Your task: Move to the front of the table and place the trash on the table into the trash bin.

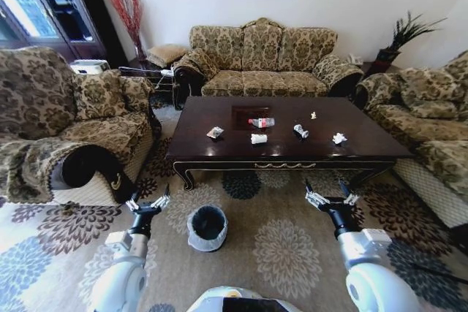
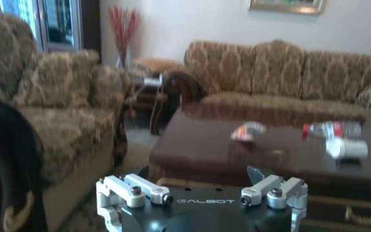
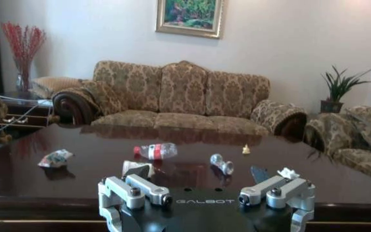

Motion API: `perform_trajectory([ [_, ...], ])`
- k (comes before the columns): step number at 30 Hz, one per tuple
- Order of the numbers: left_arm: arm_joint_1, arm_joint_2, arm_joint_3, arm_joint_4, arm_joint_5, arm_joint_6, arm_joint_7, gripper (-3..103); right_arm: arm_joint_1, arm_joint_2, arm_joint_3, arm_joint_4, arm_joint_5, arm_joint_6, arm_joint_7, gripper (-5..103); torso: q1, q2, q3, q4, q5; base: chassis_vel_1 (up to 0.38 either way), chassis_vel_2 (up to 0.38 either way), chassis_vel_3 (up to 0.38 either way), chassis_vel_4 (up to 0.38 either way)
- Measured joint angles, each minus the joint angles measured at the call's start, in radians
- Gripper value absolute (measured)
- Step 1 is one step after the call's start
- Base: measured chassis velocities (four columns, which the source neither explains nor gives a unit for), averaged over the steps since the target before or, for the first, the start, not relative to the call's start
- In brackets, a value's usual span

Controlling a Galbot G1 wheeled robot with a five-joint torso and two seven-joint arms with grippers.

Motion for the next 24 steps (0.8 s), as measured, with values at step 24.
perform_trajectory([
  [24,-0.38,0.013,0.174,0.751,0.07,0.05,0.008,100,-0.075,0.027,0.03,0.016,-0.033,0.011,0.059,100,0.0,0.0,0.0,0.0001,-0.0003,0.0,0.0,0.0,0.0],
])
